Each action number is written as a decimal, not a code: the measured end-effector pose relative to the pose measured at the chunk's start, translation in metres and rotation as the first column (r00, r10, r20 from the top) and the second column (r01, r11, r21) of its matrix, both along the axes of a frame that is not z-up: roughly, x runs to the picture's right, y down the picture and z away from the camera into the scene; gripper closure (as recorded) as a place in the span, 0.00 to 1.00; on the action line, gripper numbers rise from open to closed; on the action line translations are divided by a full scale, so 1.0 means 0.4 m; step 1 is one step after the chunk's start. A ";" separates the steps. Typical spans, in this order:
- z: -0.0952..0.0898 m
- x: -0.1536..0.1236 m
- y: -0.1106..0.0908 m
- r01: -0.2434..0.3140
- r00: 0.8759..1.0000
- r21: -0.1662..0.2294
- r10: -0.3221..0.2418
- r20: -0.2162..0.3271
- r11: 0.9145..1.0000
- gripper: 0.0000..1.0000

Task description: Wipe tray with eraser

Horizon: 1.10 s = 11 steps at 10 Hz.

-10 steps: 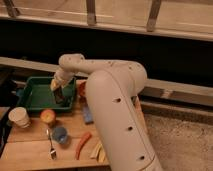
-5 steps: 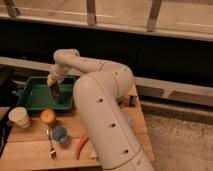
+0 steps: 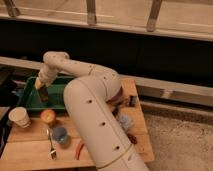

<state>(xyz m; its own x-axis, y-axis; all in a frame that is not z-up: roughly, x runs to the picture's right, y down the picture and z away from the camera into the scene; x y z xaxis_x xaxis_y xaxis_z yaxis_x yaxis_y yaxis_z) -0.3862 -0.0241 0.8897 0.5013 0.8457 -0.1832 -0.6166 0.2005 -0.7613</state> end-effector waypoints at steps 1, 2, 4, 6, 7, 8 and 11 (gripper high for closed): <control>-0.011 0.007 0.019 0.010 1.000 -0.010 -0.010 0.003 1.000 0.94; -0.026 0.042 0.053 0.026 1.000 -0.030 -0.026 -0.002 0.999 0.94; -0.038 0.098 0.087 0.028 0.999 -0.053 -0.030 -0.028 0.998 0.94; -0.036 0.186 0.094 0.014 0.995 -0.063 -0.020 -0.102 0.998 0.94; -0.025 0.208 0.080 0.005 0.992 -0.059 -0.012 -0.126 0.998 0.94; -0.012 0.227 0.055 -0.005 0.989 -0.048 -0.002 -0.150 0.999 0.94; 0.038 0.267 -0.039 -0.020 0.979 -0.002 0.019 -0.201 1.000 0.94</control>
<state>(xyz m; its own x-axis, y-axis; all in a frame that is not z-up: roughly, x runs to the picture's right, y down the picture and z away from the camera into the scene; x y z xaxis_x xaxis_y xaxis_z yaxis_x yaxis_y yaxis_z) -0.2795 -0.0399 0.9050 0.4373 0.8540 -0.2817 -0.7608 0.1843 -0.6223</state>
